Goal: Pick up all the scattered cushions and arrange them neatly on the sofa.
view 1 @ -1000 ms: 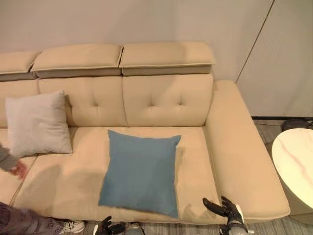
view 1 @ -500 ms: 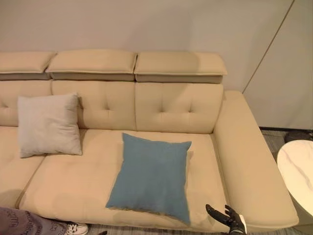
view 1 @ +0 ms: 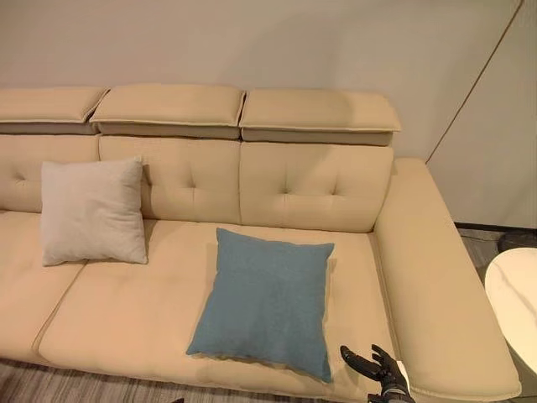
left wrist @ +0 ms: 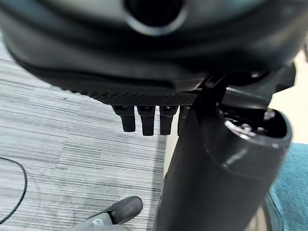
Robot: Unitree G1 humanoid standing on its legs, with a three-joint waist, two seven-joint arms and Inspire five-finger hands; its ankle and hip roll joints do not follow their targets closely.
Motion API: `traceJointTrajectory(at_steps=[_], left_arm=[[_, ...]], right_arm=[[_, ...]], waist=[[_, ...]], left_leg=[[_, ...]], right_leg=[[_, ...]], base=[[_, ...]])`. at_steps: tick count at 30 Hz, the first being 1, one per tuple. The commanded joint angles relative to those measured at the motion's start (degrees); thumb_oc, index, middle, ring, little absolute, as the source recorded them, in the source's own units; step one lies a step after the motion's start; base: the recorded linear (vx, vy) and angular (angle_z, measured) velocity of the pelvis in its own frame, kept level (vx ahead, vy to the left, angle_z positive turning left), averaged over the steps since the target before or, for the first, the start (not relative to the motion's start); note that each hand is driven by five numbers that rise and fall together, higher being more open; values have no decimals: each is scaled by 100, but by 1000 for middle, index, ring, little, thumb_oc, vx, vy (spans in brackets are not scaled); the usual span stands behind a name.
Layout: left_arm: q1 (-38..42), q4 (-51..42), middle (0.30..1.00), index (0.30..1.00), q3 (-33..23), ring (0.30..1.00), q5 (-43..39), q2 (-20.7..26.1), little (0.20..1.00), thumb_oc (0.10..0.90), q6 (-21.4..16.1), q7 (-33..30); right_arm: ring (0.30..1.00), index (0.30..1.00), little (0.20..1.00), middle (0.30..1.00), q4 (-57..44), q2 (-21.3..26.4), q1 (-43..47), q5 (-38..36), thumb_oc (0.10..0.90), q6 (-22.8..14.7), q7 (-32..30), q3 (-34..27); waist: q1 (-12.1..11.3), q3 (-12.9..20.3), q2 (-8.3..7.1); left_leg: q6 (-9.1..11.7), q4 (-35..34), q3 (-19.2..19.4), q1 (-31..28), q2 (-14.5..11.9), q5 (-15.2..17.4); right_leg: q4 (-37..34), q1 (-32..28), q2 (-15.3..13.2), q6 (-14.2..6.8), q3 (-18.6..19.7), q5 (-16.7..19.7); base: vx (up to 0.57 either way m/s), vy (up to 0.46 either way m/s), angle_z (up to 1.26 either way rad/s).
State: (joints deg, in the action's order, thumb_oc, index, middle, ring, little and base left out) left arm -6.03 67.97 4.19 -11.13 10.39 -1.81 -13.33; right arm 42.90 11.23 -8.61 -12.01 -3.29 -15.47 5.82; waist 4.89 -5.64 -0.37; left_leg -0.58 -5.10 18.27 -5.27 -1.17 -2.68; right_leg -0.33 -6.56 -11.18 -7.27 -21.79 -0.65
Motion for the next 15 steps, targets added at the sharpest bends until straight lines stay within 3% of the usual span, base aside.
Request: traceJointTrajectory(at_steps=[1, 4, 8, 9, 10, 12, 15], left_arm=[[285, 105, 900, 900, -173, 900, -19, 14, 900, 800, -145, -281], [451, -80, 900, 900, -224, 900, 44, 241, 900, 800, -233, -331], [1136, -888, 900, 900, -298, 900, 184, 1029, 900, 800, -423, -782], [1148, -889, 900, 900, -301, 900, 185, 1028, 900, 800, -418, -785], [1652, -1243, 900, 900, -386, 900, 179, 1480, 900, 800, -479, -1151], [1873, -1480, 900, 900, -503, 900, -49, 1606, 900, 800, -495, -1258], [2362, -1741, 900, 900, -655, 900, -386, 2019, 900, 800, -594, -1256]], right_arm=[[900, 900, 900, 900, -672, 105, 241, 49, 800, -421, -210, -116], [900, 900, 900, 900, -1112, 331, 295, 143, 800, -509, -249, -228], [900, 900, 900, 900, -1613, 874, 938, 41, 800, -702, -416, -571], [900, 900, 900, 900, -1606, 874, 954, 40, 800, -702, -415, -573], [900, 900, 900, 900, -1554, 1148, 1357, 55, 800, -688, -485, -573], [900, 900, 900, 900, -1547, 1287, 1583, 64, 800, -646, -518, -555], [900, 900, 900, 900, -1412, 1638, 2045, 30, 800, -515, -548, -584]], waist=[[3, 50, 16], [33, 77, 31], [48, 170, 104], [46, 155, 103], [28, 205, 106], [12, 164, 83], [-5, 94, -4]], left_leg=[[107, 10, -65, -309, -126, 1111], [118, 10, -38, -355, -157, 1113], [173, 10, -31, -519, -251, 1234], [174, 10, -29, -524, -251, 1235], [201, 30, -20, -603, -295, 1228], [221, 230, -37, -563, -340, 1267], [362, 1409, -35, -62, -567, 1568]], right_leg=[[261, 301, 46, 143, -244, -196], [312, 279, 58, 150, -257, -240], [509, 216, 115, 132, -196, -470], [516, 216, 114, 133, -194, -475], [602, 227, 140, 165, -175, -569], [654, 223, 137, 197, -160, -624], [651, 148, 156, 352, -146, -815]], base=[[43, -18, 0], [64, -20, 0], [93, -40, 0], [167, -79, 0], [94, -112, -3], [68, -110, -2], [60, -140, 3]])
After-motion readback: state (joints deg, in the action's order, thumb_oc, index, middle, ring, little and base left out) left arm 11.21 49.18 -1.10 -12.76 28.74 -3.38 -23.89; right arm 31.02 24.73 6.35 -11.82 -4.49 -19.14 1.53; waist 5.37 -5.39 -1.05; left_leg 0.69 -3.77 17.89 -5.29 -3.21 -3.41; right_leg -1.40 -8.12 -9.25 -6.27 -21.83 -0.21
